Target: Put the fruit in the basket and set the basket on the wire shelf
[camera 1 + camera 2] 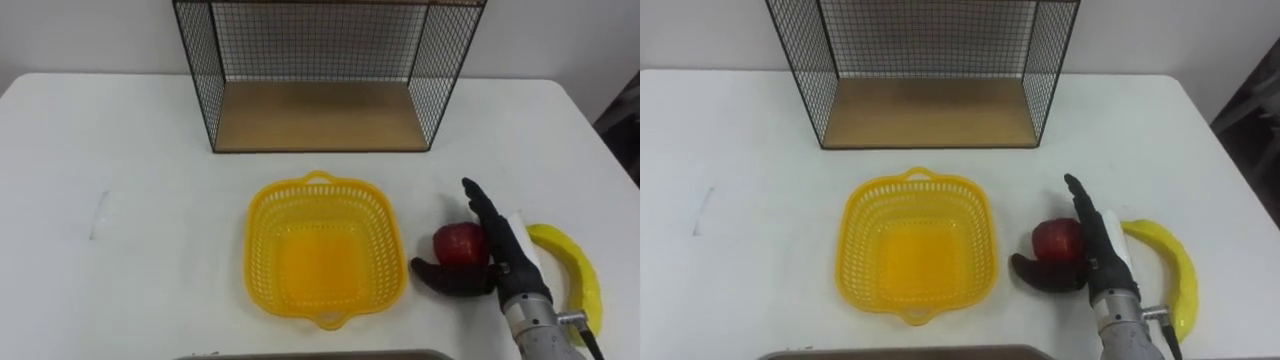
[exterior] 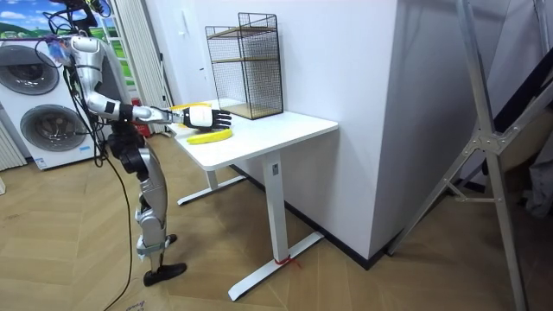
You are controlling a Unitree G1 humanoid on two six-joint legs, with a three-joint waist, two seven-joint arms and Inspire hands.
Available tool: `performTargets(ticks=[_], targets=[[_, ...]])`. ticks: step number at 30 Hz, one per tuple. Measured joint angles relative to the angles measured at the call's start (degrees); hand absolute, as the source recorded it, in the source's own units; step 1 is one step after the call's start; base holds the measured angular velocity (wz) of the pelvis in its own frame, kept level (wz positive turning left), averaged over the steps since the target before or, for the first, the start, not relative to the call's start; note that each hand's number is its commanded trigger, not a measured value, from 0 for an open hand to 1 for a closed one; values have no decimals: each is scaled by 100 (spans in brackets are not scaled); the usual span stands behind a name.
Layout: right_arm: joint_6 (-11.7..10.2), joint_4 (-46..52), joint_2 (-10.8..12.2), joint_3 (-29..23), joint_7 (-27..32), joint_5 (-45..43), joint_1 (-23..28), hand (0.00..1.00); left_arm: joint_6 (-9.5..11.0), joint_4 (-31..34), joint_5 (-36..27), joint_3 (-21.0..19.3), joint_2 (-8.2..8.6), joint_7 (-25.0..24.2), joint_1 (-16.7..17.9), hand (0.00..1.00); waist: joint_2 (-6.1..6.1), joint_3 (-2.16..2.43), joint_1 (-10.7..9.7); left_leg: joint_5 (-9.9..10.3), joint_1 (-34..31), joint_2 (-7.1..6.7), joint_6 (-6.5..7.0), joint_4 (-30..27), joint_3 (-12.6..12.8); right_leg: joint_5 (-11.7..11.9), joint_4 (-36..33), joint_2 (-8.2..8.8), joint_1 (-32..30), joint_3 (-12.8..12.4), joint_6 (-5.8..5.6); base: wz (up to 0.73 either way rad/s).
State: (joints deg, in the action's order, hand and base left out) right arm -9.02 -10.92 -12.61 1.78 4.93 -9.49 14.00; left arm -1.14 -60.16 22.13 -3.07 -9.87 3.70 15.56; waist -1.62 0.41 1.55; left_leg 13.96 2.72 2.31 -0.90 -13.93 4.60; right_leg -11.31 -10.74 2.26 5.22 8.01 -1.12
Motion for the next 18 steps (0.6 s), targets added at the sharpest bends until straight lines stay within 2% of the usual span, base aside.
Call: performTargets(ticks=[3,4,10,11,12,13,18], targets=[[-42,-63,33,6,10,-3,-4,0,29,61,3,0,0,32,10,0,11,-4,-1,3,-1,4,1,5,-2,13,-2,-2,13,1,0,0],[-136,-216,39,7,34,-14,10,0,30,76,8,0,0,68,14,0,15,-5,-7,6,12,4,2,2,-5,14,0,-3,32,1,-1,0],[-307,-422,63,10,102,-19,-37,0,35,115,8,0,0,151,20,0,41,-8,-6,9,22,6,6,-36,-9,27,0,-5,57,2,0,0],[-315,-433,64,12,110,-20,-37,22,35,115,8,0,1,166,20,0,42,-8,-6,11,21,6,7,-44,-11,28,0,-5,62,4,0,0],[-340,-459,65,12,120,-24,-37,87,35,115,9,-1,1,191,20,0,47,-8,-5,13,23,7,9,-52,-14,28,1,-5,69,5,-1,0],[-355,-480,64,5,121,-38,-40,100,35,115,14,-1,1,198,21,0,58,-9,-6,13,32,7,9,-52,-14,35,6,-5,77,5,-3,0],[-410,-561,54,-86,259,-196,-64,100,30,115,65,-2,1,201,39,0,83,-9,-2,13,89,7,9,-27,-10,41,13,-9,99,-2,-5,0]])
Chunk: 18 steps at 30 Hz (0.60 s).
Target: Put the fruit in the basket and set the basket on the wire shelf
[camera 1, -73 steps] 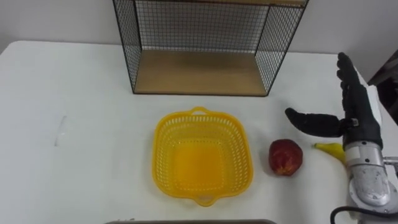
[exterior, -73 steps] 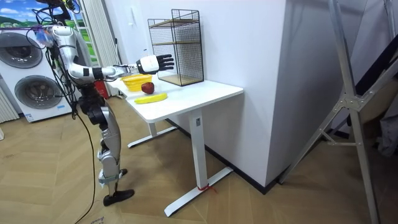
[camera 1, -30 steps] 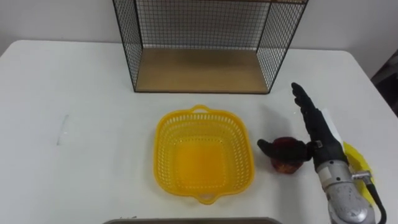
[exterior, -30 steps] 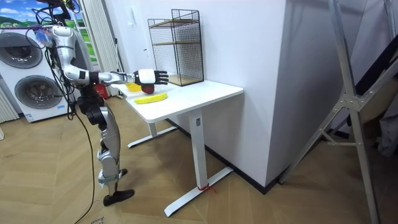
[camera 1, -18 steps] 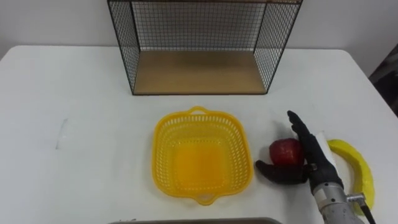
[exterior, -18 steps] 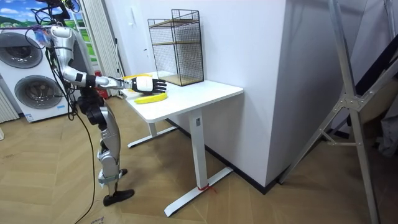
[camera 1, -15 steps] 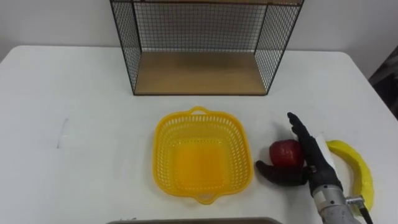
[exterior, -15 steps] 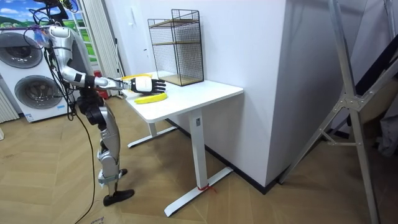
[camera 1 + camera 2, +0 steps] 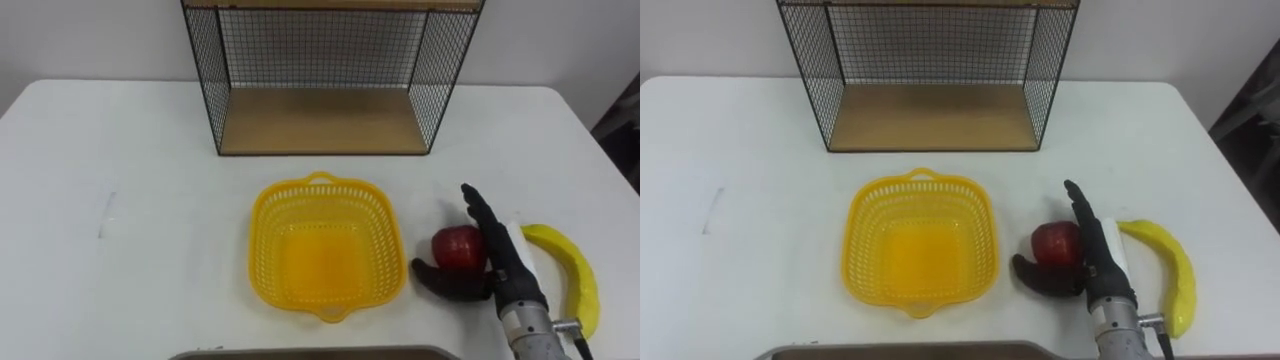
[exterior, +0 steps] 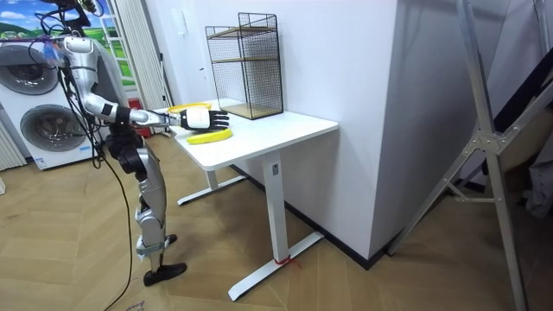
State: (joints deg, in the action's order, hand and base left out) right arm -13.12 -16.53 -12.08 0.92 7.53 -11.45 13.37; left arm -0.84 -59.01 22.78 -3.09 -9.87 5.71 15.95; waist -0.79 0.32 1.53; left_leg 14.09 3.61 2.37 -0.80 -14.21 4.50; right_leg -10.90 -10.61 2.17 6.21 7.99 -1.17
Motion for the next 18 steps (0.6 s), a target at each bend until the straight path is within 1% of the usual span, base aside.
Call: performTargets(ticks=[6,9,13,18], targets=[[-8,-102,-61,-125,271,-7,-73,100,-8,0,7,-1,0,38,20,0,-14,8,-9,-1,21,0,-1,29,0,1,103,-14,47,-9,-3,0],[-8,-103,-52,-204,345,-11,-74,100,-8,7,56,-8,0,50,10,0,-28,20,-5,-3,49,0,-3,45,2,2,108,-15,55,-10,-3,0],[-10,-149,-45,-208,387,-11,-74,100,-8,6,57,-6,0,92,11,0,-35,25,-5,-3,110,0,-3,66,3,1,104,-17,111,-10,-3,0],[24,-124,23,-191,392,85,-79,100,-2,57,63,7,1,114,-38,0,-55,31,-3,-3,98,1,-2,64,3,2,90,-16,114,-25,-4,0]])
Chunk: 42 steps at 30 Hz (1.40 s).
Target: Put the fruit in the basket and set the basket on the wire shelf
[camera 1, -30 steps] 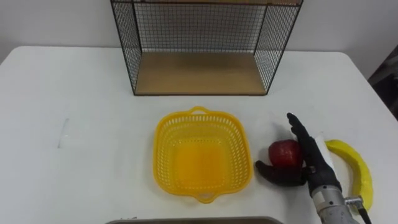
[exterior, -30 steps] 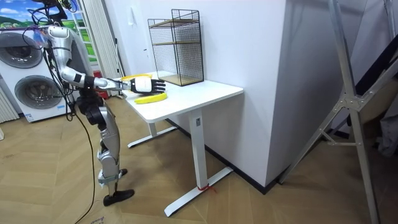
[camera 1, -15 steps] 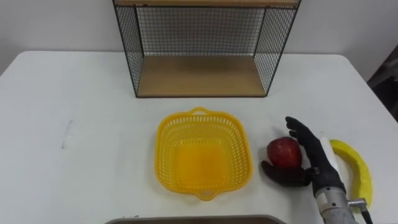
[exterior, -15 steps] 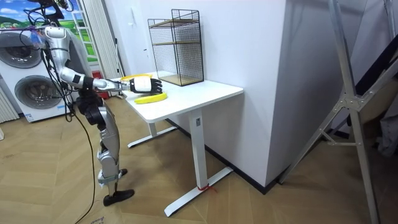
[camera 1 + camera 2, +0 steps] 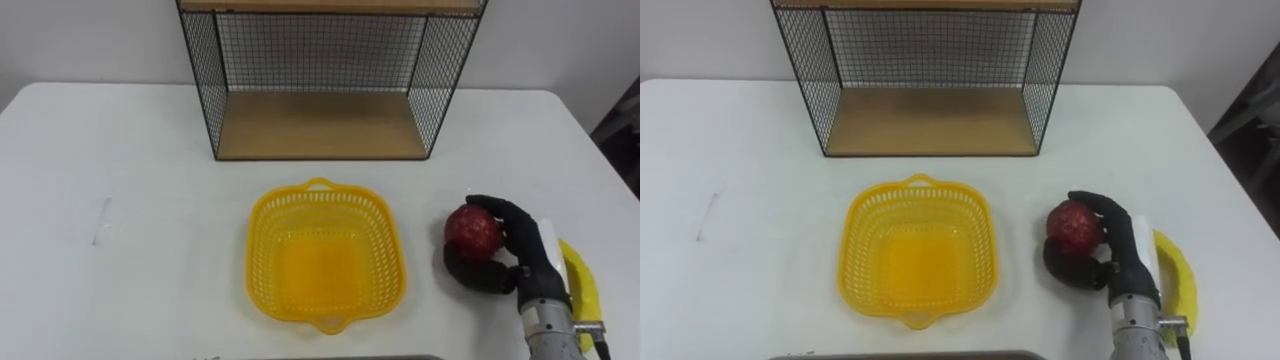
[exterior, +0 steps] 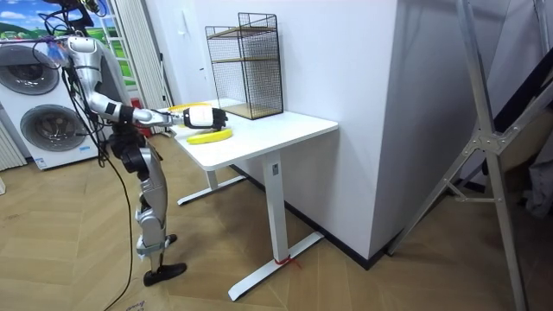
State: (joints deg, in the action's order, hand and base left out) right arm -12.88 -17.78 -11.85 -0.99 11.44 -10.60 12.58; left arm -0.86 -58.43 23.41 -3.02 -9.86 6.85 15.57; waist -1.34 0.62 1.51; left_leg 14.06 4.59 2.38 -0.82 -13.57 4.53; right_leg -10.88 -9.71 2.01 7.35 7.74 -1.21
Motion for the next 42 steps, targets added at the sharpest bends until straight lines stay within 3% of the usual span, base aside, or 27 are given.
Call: performTargets(ticks=[8,15,16,24,33,42], targets=[[100,137,73,96,-79,720,10,100,-1,-1,-19,221,23,53,-3,0,8,0,-8,4,-63,10,-3,-14,-5,7,-14,-8,-38,-3,11,0],[504,703,55,321,-467,970,116,100,2,-127,-23,219,48,160,-45,0,16,-2,55,-1,-83,13,-3,14,99,10,-55,-21,-156,-140,11,-8],[555,918,42,444,-581,1012,118,100,5,-147,-31,220,50,160,-32,0,35,-26,51,-2,-86,17,-2,8,135,10,-98,-17,-203,-157,11,-17],[542,2031,83,591,-931,1032,40,100,36,-468,-24,213,170,159,-49,0,104,-78,36,-1,-131,15,0,5,130,13,-100,-10,-237,-136,6,0],[542,3193,82,654,-1104,1255,25,100,126,-512,-80,539,181,154,-78,0,118,-72,41,-1,-186,14,0,-2,98,13,-94,-8,-251,-105,6,1],[542,3270,85,951,-1233,958,-115,100,173,-596,-148,775,145,86,-201,0,115,-68,88,-1,-174,15,0,-15,105,13,-109,-11,-260,-123,7,0]])
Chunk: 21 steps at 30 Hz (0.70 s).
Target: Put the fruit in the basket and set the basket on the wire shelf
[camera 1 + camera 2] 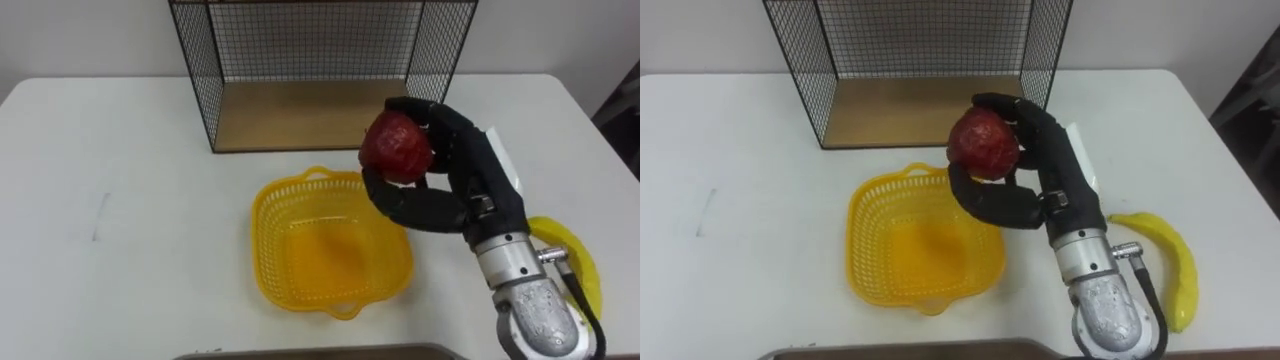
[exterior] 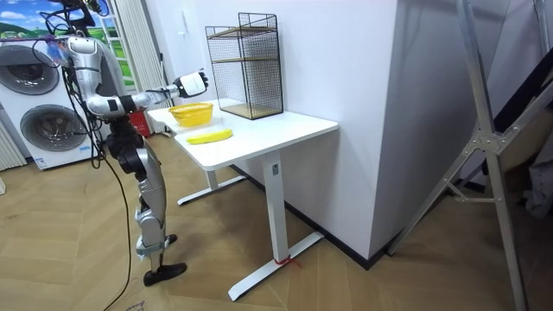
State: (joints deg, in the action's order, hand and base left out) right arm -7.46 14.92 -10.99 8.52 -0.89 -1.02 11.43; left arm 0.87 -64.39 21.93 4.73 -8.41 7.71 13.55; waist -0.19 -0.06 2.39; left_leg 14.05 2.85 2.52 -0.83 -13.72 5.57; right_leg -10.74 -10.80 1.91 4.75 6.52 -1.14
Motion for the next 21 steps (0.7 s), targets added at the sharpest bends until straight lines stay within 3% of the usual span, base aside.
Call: performTargets(ticks=[5,6,8,9,10,11,12,21], targets=[[1,0,-23,199,-52,-438,0,99,-1,8,-6,-2,-14,-162,-34,0,-4,2,122,0,-26,1,0,9,3,0,1,0,-22,-2,0,-1],[1,0,-25,274,-57,-531,-2,85,-1,13,-8,-2,-22,-200,-73,0,-8,4,130,0,-27,1,0,8,-1,0,1,0,-24,-3,0,0],[1,-4,-34,399,-59,-661,-2,72,-2,9,-9,0,-27,-219,-69,0,-30,17,146,0,-25,1,0,10,-5,0,2,0,-24,-2,0,0],[2,-9,-40,470,-61,-747,-2,56,-3,8,-9,-1,-27,-219,-71,0,-34,17,155,-1,-24,0,1,5,-6,0,4,0,-24,-2,0,0],[3,-13,-45,521,-61,-827,-2,48,-3,7,-10,-1,-28,-219,-75,0,-42,19,163,-2,-22,0,1,-3,-8,0,5,0,-23,-2,0,0],[4,-13,-49,545,-61,-843,-2,18,-3,8,-10,-1,-29,-219,-76,0,-46,19,167,-2,-21,0,1,-3,-9,0,5,0,-23,-1,0,0],[4,-16,-55,582,-61,-854,-2,0,-4,7,-13,-1,-31,-219,-76,0,-54,16,181,-2,-21,0,1,-3,-11,0,6,0,-23,-1,0,0],[15,-536,-141,642,-67,-1093,7,0,-8,20,-161,7,-125,-238,-173,0,-161,-6,210,-1,-47,-7,0,7,-116,0,19,7,22,151,0,6]])
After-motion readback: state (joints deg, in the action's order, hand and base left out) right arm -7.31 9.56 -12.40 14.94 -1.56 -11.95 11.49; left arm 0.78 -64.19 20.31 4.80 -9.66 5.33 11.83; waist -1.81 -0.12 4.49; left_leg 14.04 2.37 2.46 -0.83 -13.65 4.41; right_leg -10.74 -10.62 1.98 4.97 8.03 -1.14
